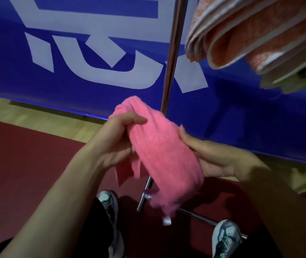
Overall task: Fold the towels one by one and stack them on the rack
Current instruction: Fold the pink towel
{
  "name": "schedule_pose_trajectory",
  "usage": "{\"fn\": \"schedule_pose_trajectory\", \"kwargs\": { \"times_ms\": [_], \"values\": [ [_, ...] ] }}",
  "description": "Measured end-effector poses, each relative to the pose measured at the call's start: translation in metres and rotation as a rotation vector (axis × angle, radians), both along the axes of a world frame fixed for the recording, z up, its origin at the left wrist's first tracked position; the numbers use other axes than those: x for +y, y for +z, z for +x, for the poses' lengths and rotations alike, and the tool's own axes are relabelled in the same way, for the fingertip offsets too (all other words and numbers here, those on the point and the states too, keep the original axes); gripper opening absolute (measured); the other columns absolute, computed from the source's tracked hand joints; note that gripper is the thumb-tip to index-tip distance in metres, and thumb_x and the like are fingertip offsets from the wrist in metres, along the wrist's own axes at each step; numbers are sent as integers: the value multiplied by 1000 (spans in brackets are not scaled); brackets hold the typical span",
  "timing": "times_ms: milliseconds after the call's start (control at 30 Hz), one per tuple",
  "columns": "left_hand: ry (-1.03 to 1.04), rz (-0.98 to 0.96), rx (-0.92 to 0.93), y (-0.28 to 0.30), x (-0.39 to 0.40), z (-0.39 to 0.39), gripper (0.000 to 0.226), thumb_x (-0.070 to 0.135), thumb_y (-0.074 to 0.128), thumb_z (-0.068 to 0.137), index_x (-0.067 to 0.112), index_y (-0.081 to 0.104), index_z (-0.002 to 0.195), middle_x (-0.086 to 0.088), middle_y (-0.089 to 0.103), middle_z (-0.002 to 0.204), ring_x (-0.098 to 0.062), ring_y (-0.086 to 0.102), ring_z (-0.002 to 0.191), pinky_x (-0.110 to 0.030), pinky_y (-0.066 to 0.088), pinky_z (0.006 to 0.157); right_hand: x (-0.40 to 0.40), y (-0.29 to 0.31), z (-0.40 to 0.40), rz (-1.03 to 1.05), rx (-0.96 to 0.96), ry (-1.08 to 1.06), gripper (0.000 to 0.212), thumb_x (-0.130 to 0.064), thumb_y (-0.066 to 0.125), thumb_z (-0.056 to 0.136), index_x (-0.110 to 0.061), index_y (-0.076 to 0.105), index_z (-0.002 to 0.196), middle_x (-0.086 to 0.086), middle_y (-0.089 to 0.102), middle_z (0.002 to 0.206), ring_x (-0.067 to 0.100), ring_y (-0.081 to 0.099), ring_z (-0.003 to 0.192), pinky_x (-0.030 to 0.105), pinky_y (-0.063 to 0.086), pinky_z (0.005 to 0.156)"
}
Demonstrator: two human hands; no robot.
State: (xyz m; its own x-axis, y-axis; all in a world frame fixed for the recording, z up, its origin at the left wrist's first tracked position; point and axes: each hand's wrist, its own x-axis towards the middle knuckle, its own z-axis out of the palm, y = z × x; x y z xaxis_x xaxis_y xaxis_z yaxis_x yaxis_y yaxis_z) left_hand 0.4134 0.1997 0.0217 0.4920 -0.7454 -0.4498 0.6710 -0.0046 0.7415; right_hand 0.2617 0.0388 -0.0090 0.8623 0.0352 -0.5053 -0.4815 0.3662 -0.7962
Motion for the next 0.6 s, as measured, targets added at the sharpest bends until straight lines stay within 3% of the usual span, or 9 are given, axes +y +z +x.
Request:
{"fn": "schedule_pose_trajectory", "kwargs": {
  "times_ms": [100,167,233,333,400,467,600],
  "values": [
    [-30,44,-66,2,5,-6,35,1,54,86,-4,67,118,-23,72,115,-32,70,104,-37,60,87,7,-3,4,-12,102,-12,61,-64,23,99,-23,67,113,-3,79,88,5,75,73,19,56,58],
    [-21,86,-147,1,6,-10,24,6,54,96,0,70,112,-20,77,108,-29,76,96,-35,63,79,8,-1,2,17,106,24,66,-64,19,101,-22,69,114,0,79,92,7,74,71,18,55,54],
    [-18,127,-204,-1,8,-13,21,14,57,101,2,70,111,-22,77,111,-29,77,102,-36,64,85,9,-3,0,15,52,44,71,-66,23,100,-20,76,111,6,78,103,11,75,78,21,58,60],
    [-59,162,-259,-6,11,-16,27,22,60,101,0,68,116,-25,75,116,-34,73,111,-41,60,98,13,-3,-4,39,-98,-72,47,-41,46,101,-13,82,91,7,79,92,9,74,81,19,58,69],
    [-73,158,-268,-7,13,-18,30,25,61,101,1,68,118,-19,77,110,-28,76,101,-37,62,92,16,-1,-8,69,-171,-149,33,-27,54,94,-5,77,101,8,78,94,10,75,85,21,59,75],
    [-119,163,-289,-7,17,-18,30,29,61,100,4,70,114,-14,78,104,-23,76,94,-34,63,86,14,1,-11,128,-235,-189,33,-25,54,96,-5,78,106,10,77,98,13,73,89,24,59,83],
    [-158,128,-317,-9,26,-14,45,34,71,84,2,71,117,-15,76,106,-22,74,93,-29,62,79,-5,8,-16,231,-340,-462,24,-34,64,97,-14,74,88,4,63,89,11,59,89,28,47,93]
  ]
}}
